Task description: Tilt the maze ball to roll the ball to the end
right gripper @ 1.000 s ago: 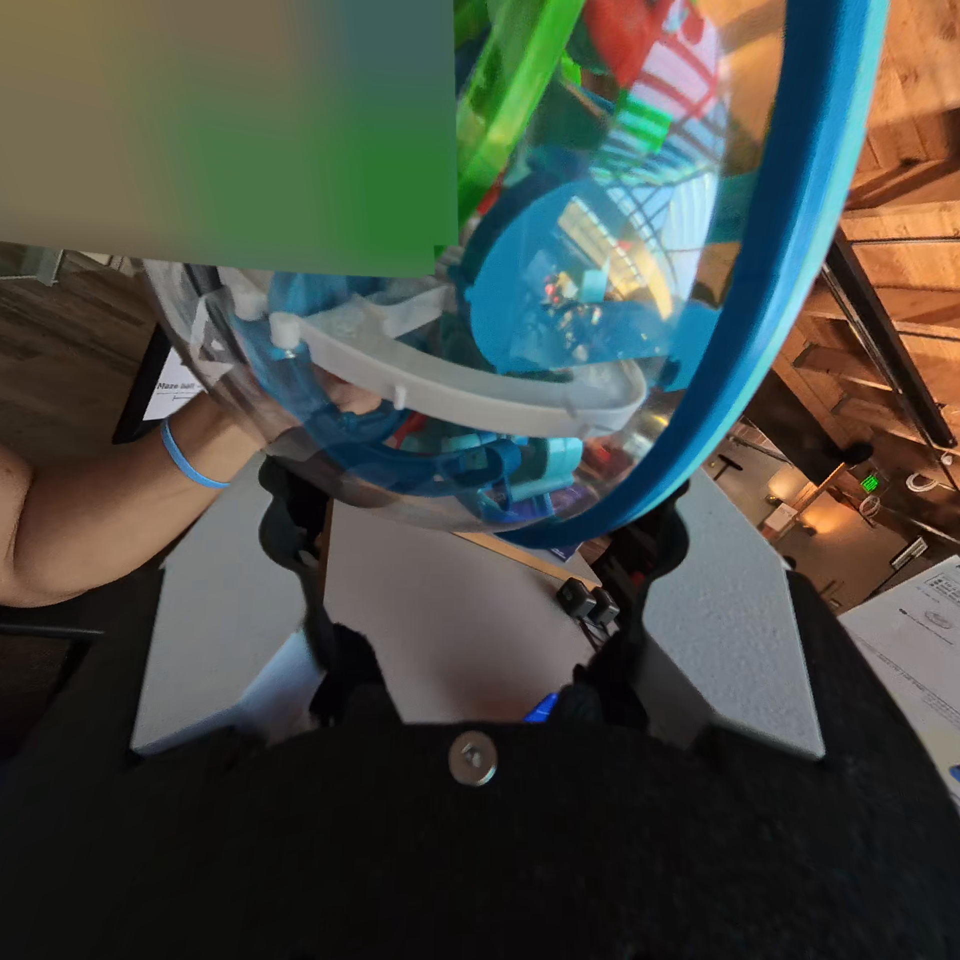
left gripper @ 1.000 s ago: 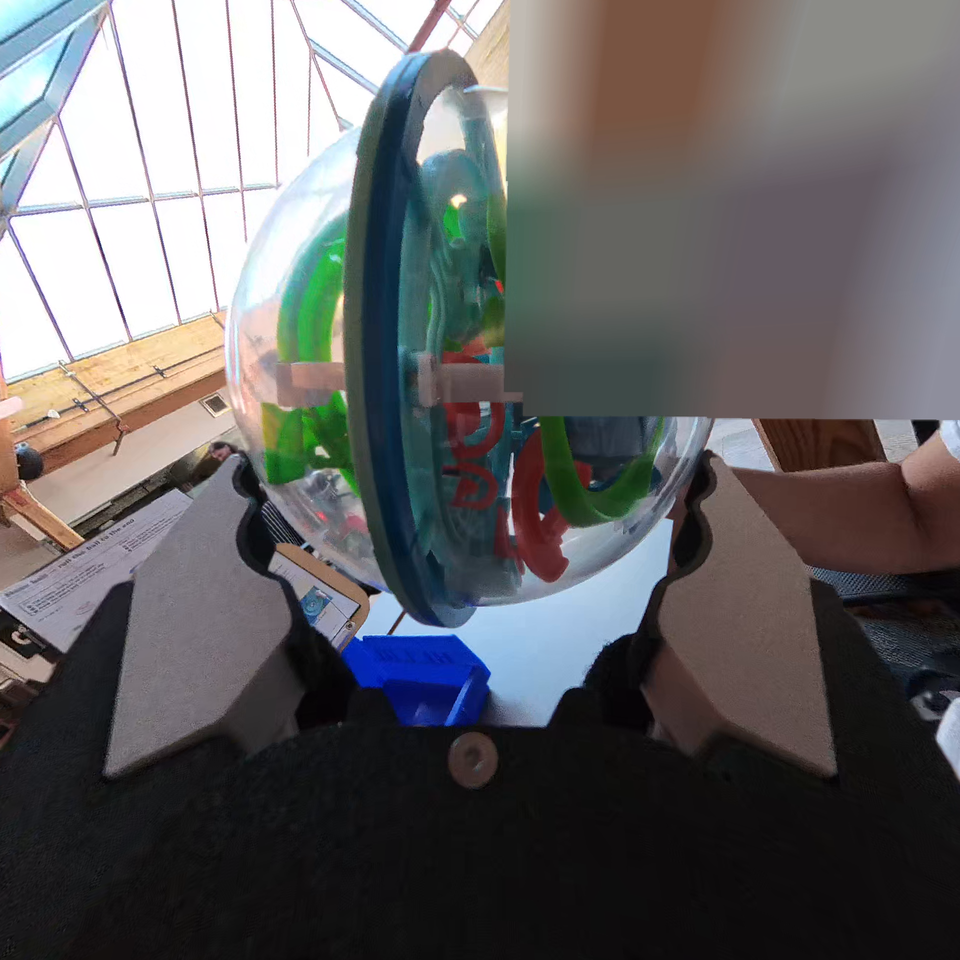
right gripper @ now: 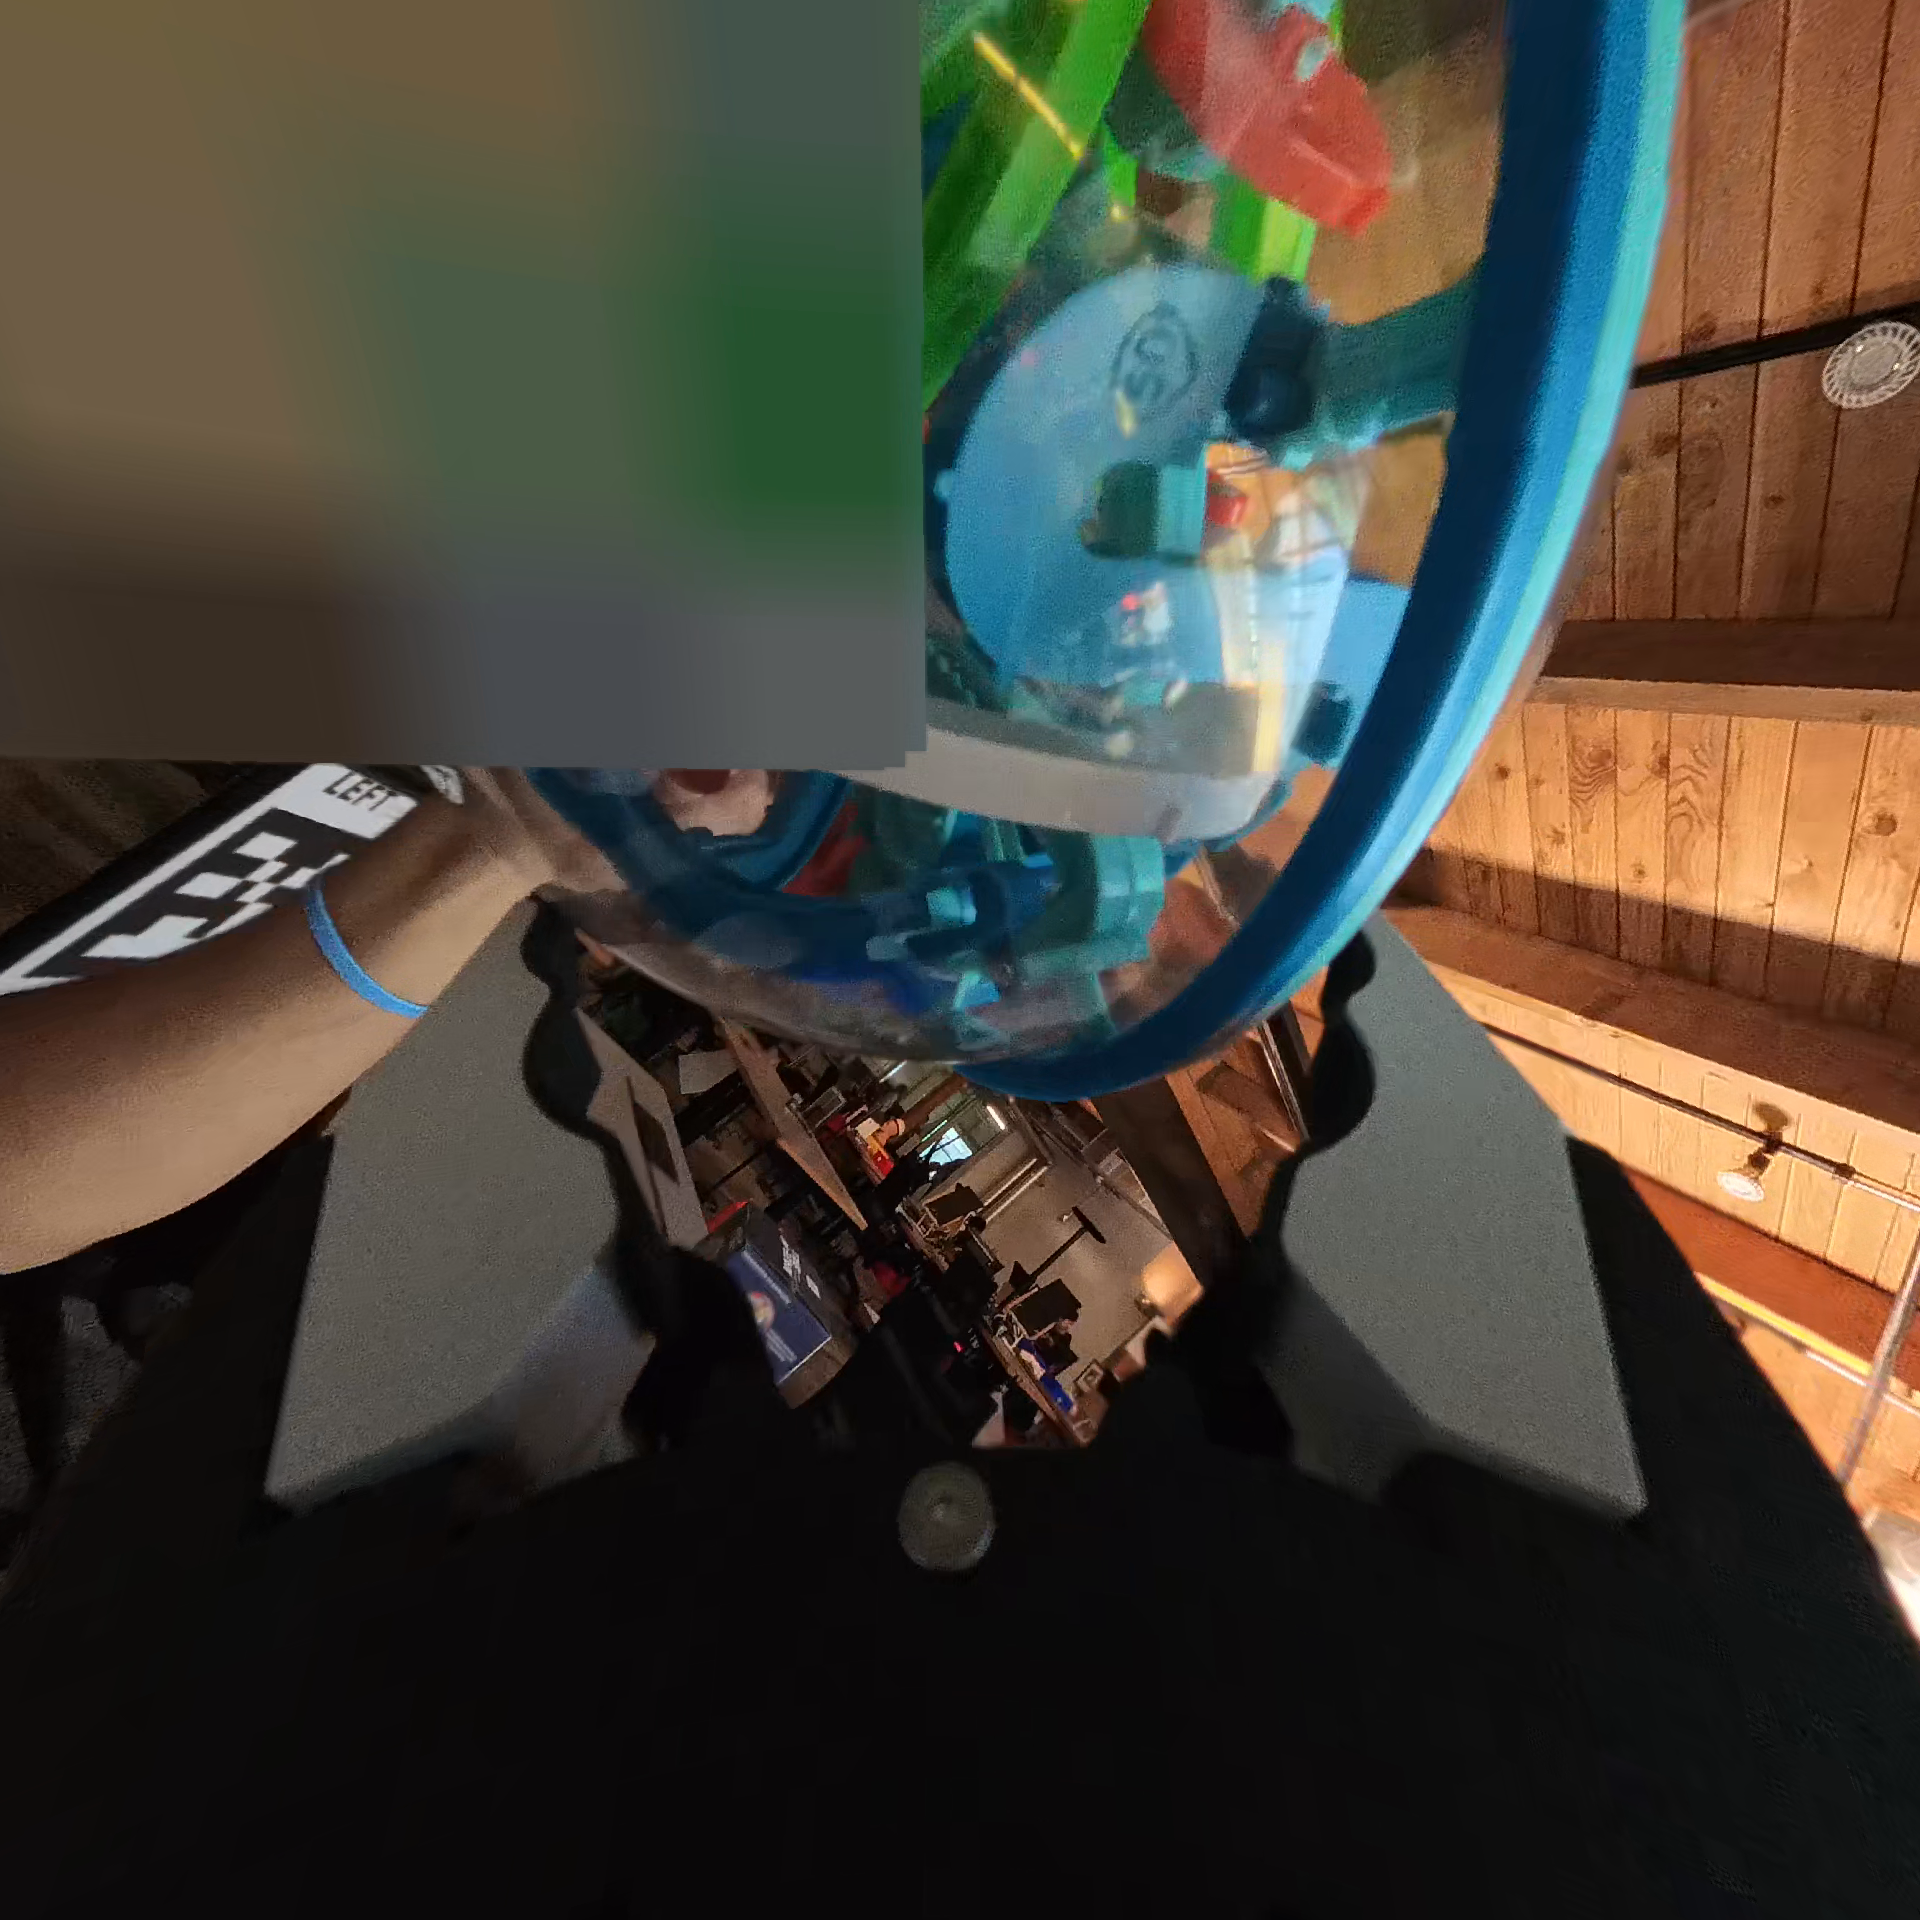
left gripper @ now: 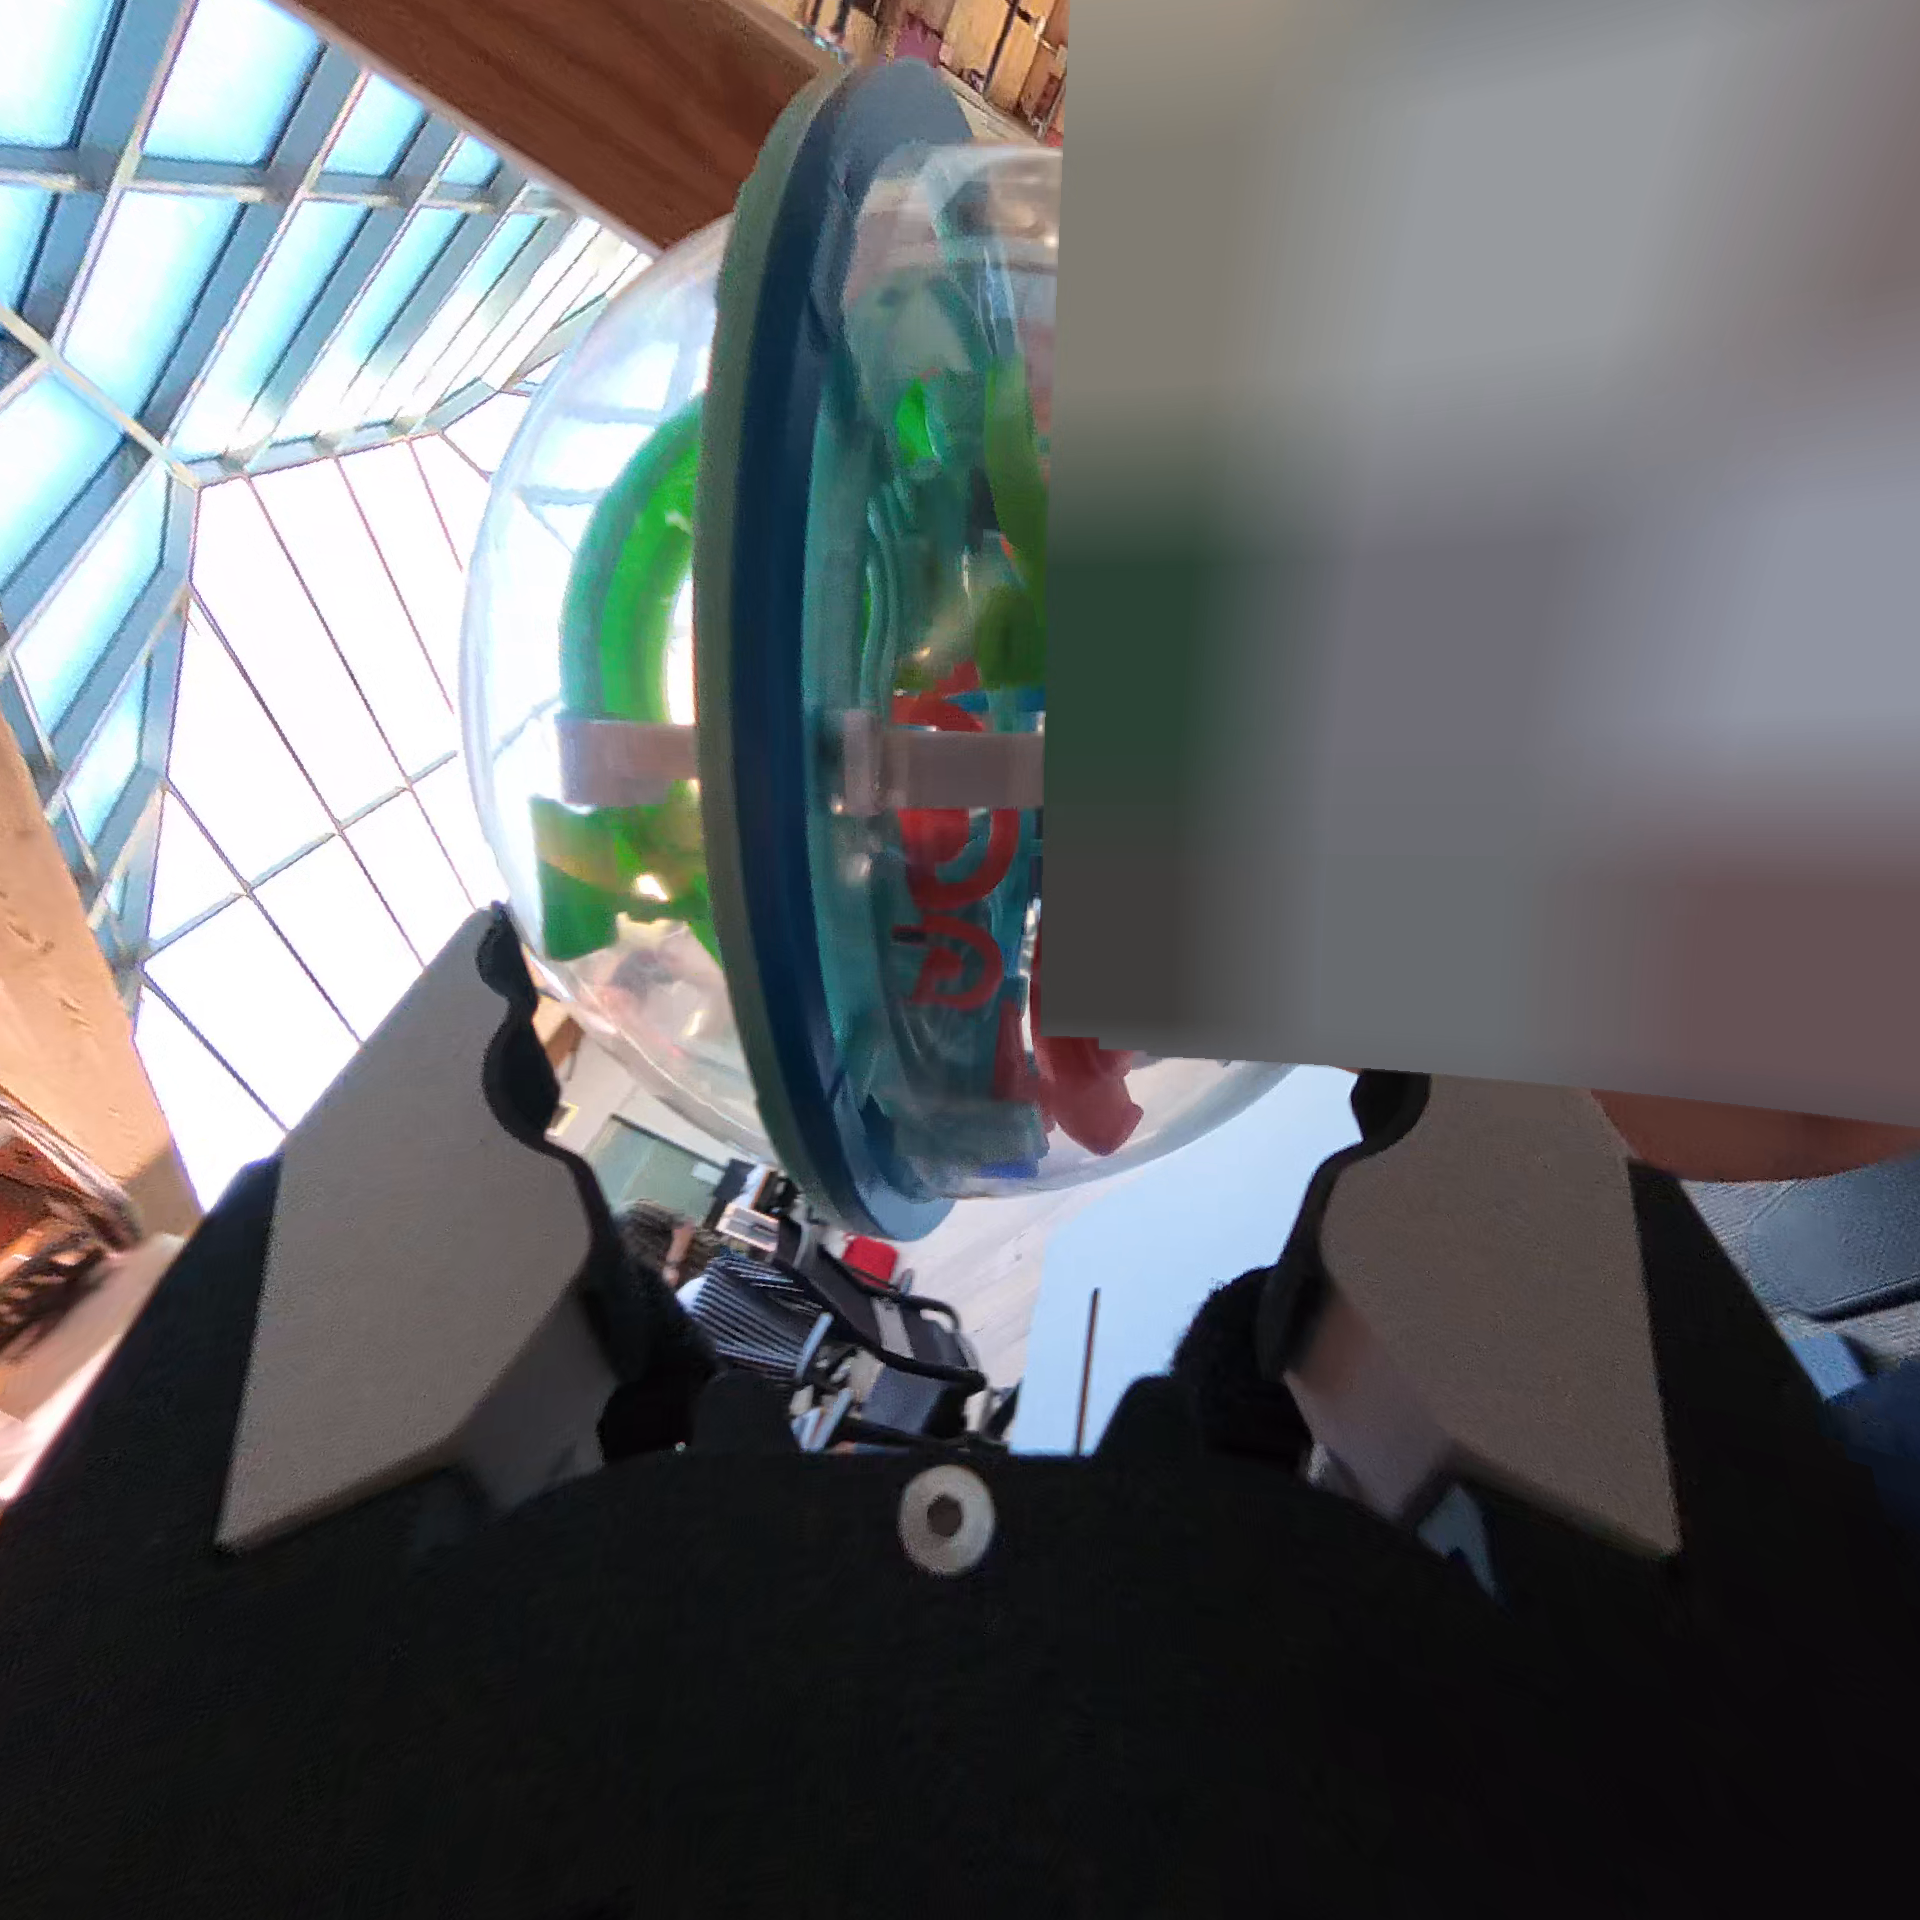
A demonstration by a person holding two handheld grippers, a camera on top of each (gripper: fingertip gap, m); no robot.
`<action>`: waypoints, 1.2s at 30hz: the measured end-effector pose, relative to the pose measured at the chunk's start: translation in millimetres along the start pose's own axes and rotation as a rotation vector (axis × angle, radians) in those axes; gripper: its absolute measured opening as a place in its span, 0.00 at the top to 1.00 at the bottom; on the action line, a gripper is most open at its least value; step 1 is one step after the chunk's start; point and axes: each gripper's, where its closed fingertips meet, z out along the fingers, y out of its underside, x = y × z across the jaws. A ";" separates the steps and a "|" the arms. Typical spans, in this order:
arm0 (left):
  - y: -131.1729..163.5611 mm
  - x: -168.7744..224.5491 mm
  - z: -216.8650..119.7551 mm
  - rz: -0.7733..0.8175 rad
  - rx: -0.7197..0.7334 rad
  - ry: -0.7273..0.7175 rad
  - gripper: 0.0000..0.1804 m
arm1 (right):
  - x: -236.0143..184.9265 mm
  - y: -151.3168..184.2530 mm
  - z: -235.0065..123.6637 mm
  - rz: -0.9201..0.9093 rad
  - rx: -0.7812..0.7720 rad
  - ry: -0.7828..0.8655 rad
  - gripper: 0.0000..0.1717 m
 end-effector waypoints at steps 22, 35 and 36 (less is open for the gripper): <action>31.0 3.0 -18.7 -0.112 0.061 0.014 0.15 | -17.9 27.7 4.9 0.039 -0.077 0.011 0.20; 29.7 6.3 -16.5 -0.100 0.064 0.008 0.15 | -18.6 27.8 1.9 0.037 -0.085 0.006 0.20; 30.3 5.9 -15.9 -0.106 0.062 0.007 0.15 | -18.2 28.2 1.5 0.045 -0.084 0.005 0.20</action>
